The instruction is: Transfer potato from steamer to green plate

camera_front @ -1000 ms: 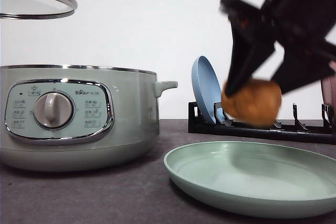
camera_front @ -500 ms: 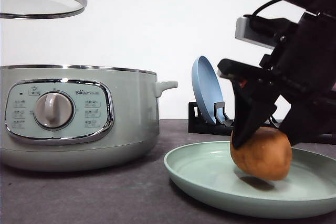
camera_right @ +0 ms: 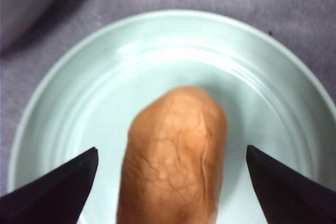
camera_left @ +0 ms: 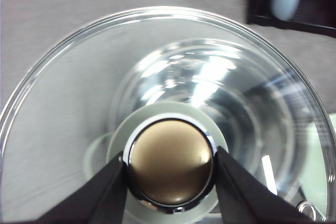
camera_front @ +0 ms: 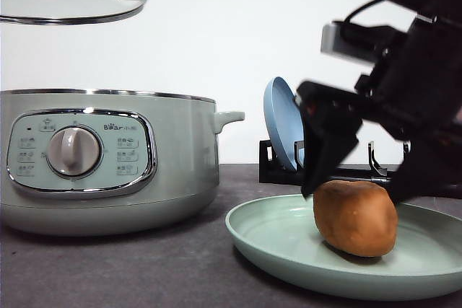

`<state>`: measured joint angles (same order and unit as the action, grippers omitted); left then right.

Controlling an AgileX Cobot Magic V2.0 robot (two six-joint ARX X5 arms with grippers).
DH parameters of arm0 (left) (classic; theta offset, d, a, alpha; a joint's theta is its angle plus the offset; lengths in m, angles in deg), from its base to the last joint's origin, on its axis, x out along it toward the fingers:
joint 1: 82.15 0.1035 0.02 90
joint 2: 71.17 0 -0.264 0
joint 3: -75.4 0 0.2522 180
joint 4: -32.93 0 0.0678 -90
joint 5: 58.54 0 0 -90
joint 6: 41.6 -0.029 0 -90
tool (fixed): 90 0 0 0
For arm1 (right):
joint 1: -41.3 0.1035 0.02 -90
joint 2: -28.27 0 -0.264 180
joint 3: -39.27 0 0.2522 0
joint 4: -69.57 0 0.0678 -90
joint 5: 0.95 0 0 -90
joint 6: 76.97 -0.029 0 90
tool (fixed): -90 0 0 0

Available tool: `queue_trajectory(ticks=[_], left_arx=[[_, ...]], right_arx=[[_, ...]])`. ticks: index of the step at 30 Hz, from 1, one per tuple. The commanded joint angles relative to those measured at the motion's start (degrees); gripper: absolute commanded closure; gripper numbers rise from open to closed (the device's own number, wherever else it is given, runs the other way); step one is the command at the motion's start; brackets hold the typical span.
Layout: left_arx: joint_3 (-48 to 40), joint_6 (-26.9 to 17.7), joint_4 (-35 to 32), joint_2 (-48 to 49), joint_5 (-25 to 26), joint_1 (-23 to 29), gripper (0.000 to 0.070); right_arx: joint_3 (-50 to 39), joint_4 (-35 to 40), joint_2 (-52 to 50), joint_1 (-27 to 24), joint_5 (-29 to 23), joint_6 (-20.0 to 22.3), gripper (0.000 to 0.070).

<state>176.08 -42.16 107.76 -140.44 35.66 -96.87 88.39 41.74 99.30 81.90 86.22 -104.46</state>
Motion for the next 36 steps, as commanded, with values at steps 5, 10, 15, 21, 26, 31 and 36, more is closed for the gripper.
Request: queue_trajectory(ticks=[5, 10, 15, 21, 26, 31, 36], left_arx=[[1.6, -0.3, -3.3, -3.8, 0.3, -3.0, 0.0700], [1.6, -0.3, -5.0, -7.4, 0.3, -4.8, 0.0700], [1.6, -0.4, -6.9, -10.8, 0.3, -5.7, 0.0700], [1.6, -0.9, -7.5, -14.3, 0.3, -6.6, 0.0700], [1.6, -1.4, -9.1, -16.4, 0.3, -7.3, 0.0700], [1.6, -1.4, -9.8, -17.9, 0.2, -7.5, 0.0700], [1.6, -1.4, -9.7, -19.3, 0.1, -7.5, 0.0700]], right_arx=[[4.9, -1.4, -5.6, 0.5, -0.4, 2.0, 0.0121], [8.4, -5.4, -10.3, 0.5, -0.7, 4.2, 0.0122], [9.2, -6.4, -14.9, 0.5, -1.8, 4.4, 0.0122], [9.2, -8.0, -18.2, 0.5, -4.8, 5.5, 0.0122], [9.2, -9.4, -18.7, 0.5, -4.8, 5.6, 0.0122], [9.2, -10.7, -18.7, 0.5, -4.8, 5.6, 0.0122], [9.2, -10.7, -18.7, 0.5, -4.8, 5.6, 0.0122]])
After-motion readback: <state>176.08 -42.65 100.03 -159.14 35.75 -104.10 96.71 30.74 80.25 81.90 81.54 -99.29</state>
